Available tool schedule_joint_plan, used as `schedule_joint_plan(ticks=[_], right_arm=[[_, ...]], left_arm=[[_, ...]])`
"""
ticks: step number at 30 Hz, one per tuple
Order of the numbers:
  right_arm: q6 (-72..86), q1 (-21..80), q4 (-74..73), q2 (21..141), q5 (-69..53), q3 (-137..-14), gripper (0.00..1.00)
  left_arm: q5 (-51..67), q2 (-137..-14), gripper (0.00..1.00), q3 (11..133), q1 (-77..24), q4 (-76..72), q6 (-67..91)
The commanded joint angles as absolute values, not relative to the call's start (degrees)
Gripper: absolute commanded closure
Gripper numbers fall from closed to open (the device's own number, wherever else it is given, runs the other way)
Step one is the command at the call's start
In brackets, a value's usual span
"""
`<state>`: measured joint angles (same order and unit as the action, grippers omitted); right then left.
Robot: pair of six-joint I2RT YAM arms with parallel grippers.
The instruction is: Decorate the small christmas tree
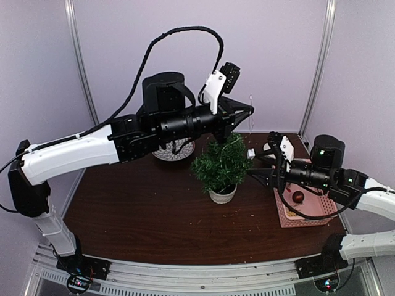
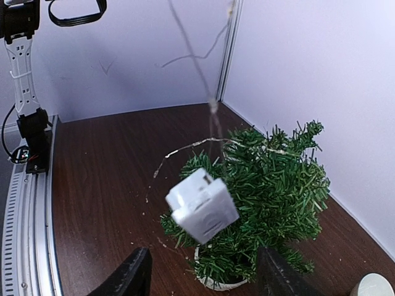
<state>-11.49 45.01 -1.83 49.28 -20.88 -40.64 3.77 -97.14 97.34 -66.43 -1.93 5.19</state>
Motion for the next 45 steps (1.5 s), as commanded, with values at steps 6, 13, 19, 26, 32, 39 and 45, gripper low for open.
schedule_joint_plan(ticks=[6,13,19,26,32,39,45], right_arm=[[-5.7,45.3,10.7,52.4,-21.0,-36.9,0.43],[-2.8,45.3,18.4,56.1,-20.0,-35.2,0.44],[-1.5,45.2,20.9,56.9,-18.6,-33.3,0.56],[0.0,45.1,27.5,59.8,-16.5,-31.4,0.54],[2.3,45.1,31.5,61.7,-15.6,-29.6,0.53],[3.1,45.1,32.5,61.5,-15.5,-27.5,0.52],[4.3,45.2,34.6,62.8,-16.0,-27.2,0.54]], left_arm=[[4.6,-99.7,1.0,101.9,-66.6,-6.1,4.6],[4.5,-101.0,1.0,104.4,-66.6,-6.0,4.0],[4.0,-101.3,1.0,105.8,-66.6,-5.8,3.6],[3.9,-101.4,1.0,106.7,-66.6,-5.5,3.8],[3.7,-101.7,1.0,108.4,-66.6,-4.7,3.4],[3.7,-102.5,1.0,110.6,-66.6,-4.2,2.5],[3.9,-103.6,1.0,113.0,-66.5,-3.5,1.9]])
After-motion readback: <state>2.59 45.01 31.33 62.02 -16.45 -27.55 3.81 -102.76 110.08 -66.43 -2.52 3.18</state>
